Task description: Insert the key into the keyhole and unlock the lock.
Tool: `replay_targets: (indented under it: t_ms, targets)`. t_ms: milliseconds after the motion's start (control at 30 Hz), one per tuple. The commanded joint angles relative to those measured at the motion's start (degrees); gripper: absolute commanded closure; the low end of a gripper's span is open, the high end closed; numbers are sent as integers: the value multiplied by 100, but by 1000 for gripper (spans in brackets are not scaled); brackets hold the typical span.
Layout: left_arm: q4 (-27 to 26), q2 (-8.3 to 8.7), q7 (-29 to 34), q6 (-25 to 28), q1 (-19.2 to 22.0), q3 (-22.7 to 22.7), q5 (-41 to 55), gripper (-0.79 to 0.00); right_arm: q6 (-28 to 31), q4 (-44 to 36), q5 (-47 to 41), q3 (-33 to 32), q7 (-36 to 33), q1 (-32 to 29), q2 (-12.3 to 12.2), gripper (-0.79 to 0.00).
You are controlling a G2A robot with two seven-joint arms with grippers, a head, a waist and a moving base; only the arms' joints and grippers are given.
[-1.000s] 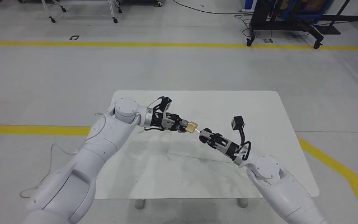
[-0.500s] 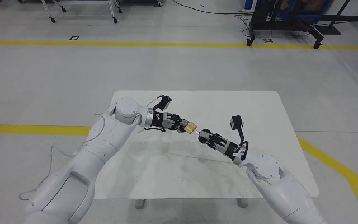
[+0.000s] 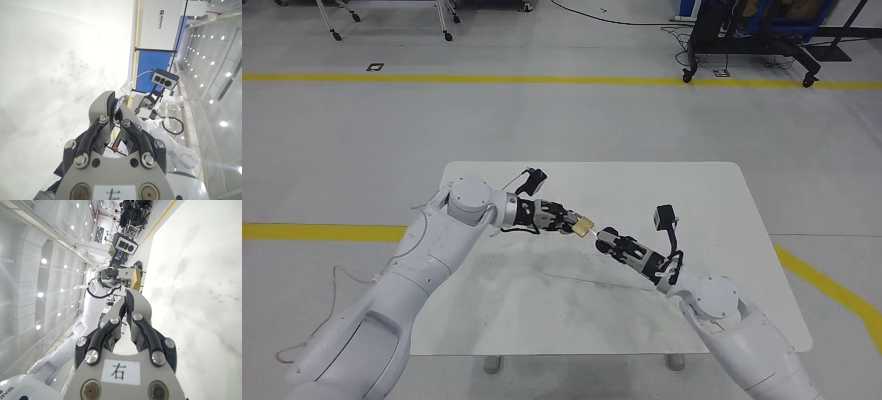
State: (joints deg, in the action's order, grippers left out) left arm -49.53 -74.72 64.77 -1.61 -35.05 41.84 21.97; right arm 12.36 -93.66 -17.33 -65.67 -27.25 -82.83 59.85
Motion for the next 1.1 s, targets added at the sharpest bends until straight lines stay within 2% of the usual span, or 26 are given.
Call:
replay_targets:
  t_ms: [0, 667, 1067]
  targets:
    - [-15, 7, -2, 11, -23, 49, 19, 0, 1, -4, -23, -53, -31, -46, -3, 0]
    - [-210, 25, -59, -15, -134, 192, -276, 0, -186, 251, 66, 48, -16, 180, 113, 0]
    - [-222, 64, 145, 79, -134, 342, -370, 0, -172, 143, 27, -91, -559, 64, 94, 0]
